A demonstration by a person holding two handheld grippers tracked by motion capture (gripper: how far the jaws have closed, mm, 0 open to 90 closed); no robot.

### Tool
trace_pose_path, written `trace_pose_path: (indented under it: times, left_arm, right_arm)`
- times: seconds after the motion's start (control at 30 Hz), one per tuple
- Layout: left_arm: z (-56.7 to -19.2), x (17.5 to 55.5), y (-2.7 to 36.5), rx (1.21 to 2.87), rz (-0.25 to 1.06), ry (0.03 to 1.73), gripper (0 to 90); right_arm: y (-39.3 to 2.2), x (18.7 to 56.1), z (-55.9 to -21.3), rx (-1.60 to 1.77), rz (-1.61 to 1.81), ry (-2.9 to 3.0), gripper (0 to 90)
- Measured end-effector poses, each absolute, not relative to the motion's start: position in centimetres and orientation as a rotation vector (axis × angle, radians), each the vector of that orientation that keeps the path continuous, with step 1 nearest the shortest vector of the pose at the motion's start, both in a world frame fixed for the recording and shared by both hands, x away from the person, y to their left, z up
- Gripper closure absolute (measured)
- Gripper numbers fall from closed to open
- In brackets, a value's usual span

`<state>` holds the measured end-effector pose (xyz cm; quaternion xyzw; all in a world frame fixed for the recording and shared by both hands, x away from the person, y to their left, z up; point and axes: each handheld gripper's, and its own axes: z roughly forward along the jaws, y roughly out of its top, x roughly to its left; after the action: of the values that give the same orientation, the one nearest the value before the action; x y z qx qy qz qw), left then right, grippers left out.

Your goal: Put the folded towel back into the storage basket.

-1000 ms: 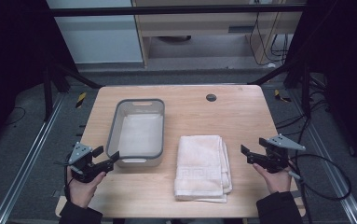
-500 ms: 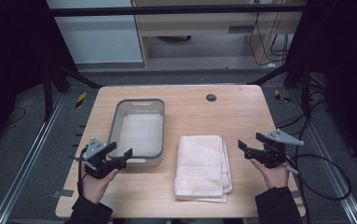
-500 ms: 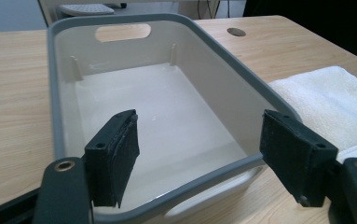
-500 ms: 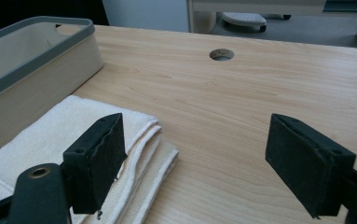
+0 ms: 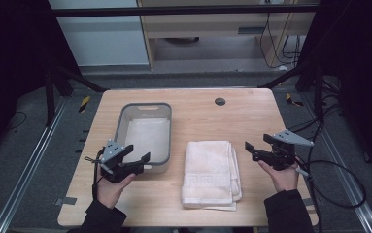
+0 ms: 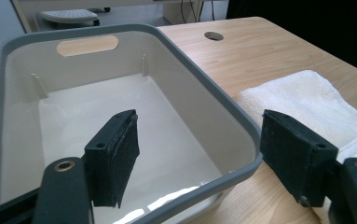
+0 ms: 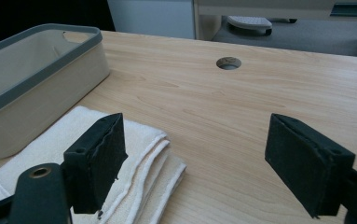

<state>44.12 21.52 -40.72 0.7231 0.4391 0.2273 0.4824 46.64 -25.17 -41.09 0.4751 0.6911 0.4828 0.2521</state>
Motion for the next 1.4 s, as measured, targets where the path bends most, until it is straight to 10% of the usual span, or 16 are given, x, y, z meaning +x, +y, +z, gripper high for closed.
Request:
trace_pose_path:
  times: [1.4]
  left_arm:
    - [-42.9,42.3,13.8,1.908,0.43,0.938,33.5]
  right_arm:
    - [-21.2,48.6,-42.0,1.26,1.267,2.051,23.9]
